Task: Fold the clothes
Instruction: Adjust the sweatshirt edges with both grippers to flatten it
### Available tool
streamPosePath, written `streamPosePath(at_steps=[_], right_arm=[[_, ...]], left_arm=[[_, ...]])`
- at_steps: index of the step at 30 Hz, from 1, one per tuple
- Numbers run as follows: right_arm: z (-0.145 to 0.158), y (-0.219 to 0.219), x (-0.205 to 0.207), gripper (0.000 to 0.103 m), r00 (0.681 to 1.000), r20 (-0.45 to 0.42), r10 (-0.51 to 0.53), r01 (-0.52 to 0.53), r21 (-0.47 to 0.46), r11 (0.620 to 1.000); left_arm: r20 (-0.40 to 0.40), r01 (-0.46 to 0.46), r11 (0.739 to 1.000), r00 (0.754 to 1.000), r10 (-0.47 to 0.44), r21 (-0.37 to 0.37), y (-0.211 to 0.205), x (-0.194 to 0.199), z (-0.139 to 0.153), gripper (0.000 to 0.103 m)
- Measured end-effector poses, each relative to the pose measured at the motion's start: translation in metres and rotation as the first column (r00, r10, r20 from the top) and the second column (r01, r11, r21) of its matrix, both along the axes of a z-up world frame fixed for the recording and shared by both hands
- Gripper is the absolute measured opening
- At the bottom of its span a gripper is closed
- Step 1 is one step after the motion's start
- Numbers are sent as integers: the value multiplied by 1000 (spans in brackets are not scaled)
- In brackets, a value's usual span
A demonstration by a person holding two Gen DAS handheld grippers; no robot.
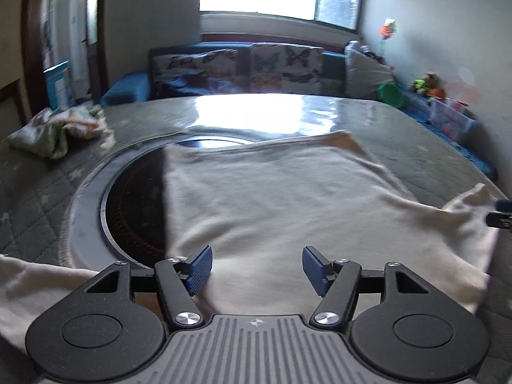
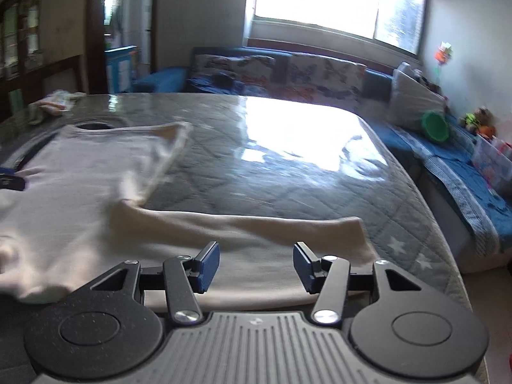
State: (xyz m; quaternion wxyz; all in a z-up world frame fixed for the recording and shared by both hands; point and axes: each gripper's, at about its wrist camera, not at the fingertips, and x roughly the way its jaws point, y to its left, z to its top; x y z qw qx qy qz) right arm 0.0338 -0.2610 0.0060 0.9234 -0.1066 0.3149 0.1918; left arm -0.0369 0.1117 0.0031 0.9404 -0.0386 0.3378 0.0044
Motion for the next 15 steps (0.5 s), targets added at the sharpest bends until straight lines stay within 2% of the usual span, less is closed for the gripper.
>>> streamPosePath(at_steps=[4,8,12,15], right_arm=[[8,26,-19,57,993,15,117,-118,14,993],[0,50,-29,60,979,8,202,-202,-19,979],[-15,57,-32,60,977,-32,213,-214,-55,975],[-10,45,-32,61,982,-24,186,-187,-39,982]], left_arm=[[15,85,996,996,-85,9,-28,-14,5,67],[6,151,988,989,-151,20,-49,-24,2,68],[7,173,984,985,-173,46,-56,-30,1,69],[12,171,984,985,-172,52,-54,-31,4,69]])
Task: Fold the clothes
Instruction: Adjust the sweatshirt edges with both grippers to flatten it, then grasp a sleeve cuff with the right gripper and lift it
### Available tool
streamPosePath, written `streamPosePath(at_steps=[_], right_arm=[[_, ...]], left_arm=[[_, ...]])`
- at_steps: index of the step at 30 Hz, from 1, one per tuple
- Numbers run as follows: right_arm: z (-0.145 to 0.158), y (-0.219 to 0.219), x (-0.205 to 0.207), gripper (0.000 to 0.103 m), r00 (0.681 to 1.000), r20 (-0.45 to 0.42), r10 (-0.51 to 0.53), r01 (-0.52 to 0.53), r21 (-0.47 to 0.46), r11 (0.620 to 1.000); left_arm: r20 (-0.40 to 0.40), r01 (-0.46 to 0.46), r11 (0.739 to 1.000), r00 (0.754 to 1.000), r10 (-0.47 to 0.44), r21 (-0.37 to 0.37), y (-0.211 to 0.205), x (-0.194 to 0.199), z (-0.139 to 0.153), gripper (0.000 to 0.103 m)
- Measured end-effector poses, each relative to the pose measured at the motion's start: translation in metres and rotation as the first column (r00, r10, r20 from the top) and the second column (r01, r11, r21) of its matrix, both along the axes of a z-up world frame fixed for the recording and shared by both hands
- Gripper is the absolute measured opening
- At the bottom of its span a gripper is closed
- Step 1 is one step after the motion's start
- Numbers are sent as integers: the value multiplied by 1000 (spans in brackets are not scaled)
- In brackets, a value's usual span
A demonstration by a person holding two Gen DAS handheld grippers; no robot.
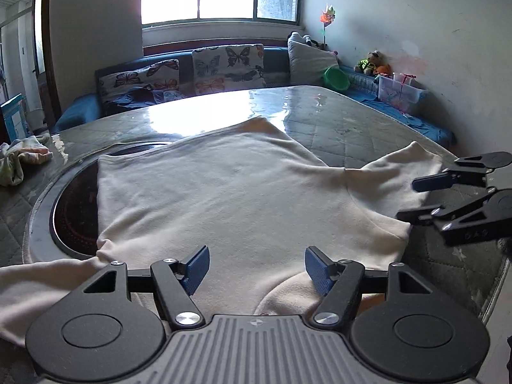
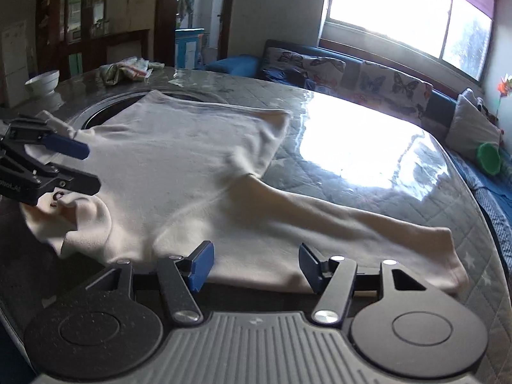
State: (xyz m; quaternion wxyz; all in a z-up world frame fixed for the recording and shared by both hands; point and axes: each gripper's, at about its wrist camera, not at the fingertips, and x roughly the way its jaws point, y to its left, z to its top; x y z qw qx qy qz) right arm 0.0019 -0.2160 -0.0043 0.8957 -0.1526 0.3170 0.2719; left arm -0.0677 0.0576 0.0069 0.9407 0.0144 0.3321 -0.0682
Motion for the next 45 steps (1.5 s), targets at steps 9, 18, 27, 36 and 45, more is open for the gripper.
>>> streamPosePath(at_steps=[9,18,27,36,45], right_arm=[[7,-63,28,61,966,52,-254,254,8,967],[-10,-118,72,58,873,14,-487,486,31,873],[-16,-134,70,14,874,-63,-482,486,118,866],[15,-145,54,10,880,-32,-474,469,221,855],[59,-133,54,9,909,-16,-415,401,300,866]], left_arm=[[26,13,1000,1000,-12,-16,-10,6,12,72],[24,106,994,994,-106,-20,-49,9,11,73],[22,140,990,990,-140,-1,-70,19,8,73],[9,152,988,988,-153,22,-82,25,0,73],[-15,164,986,986,-164,41,-94,30,-16,73]])
